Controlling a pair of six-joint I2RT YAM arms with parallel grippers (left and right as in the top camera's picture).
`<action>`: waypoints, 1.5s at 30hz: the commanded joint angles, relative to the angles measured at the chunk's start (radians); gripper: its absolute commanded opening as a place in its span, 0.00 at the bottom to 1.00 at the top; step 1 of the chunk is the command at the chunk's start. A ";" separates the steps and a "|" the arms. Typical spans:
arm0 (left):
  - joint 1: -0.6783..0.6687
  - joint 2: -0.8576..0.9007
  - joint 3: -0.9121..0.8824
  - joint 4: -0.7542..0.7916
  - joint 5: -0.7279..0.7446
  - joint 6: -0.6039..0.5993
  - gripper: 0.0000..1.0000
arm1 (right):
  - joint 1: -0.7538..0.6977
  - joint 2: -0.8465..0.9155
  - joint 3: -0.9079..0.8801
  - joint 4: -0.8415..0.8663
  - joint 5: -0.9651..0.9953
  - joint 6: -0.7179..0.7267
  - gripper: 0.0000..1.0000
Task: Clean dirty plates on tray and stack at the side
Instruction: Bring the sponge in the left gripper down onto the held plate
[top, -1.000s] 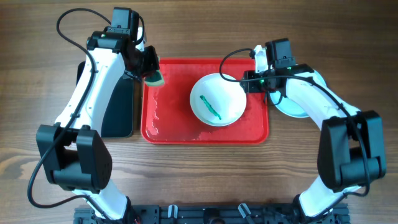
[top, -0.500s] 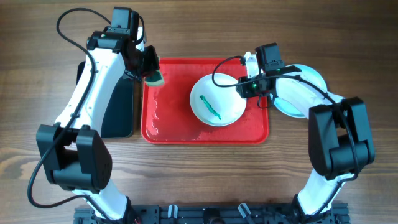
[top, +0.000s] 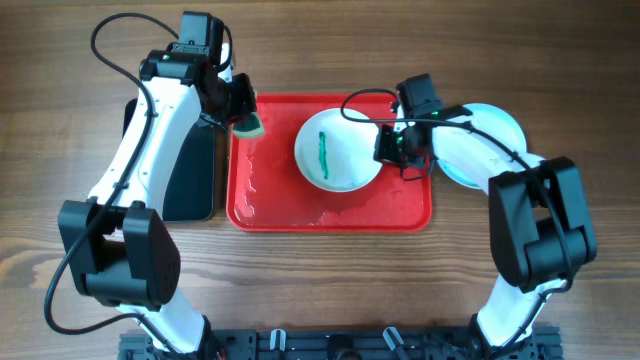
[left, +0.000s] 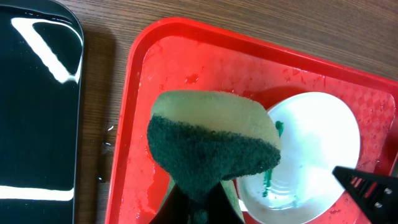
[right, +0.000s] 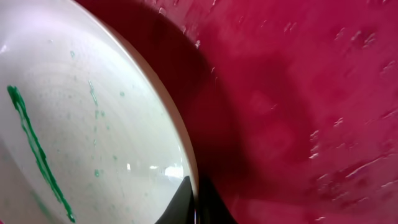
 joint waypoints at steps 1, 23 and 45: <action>-0.004 0.005 -0.005 0.006 -0.006 -0.016 0.04 | 0.072 0.024 -0.008 -0.002 0.013 0.108 0.04; -0.095 0.070 -0.005 0.018 -0.006 -0.016 0.04 | 0.083 0.025 -0.009 0.111 0.041 -0.069 0.04; -0.222 0.150 -0.167 0.261 -0.070 -0.064 0.04 | 0.082 0.026 -0.015 0.081 0.065 0.054 0.04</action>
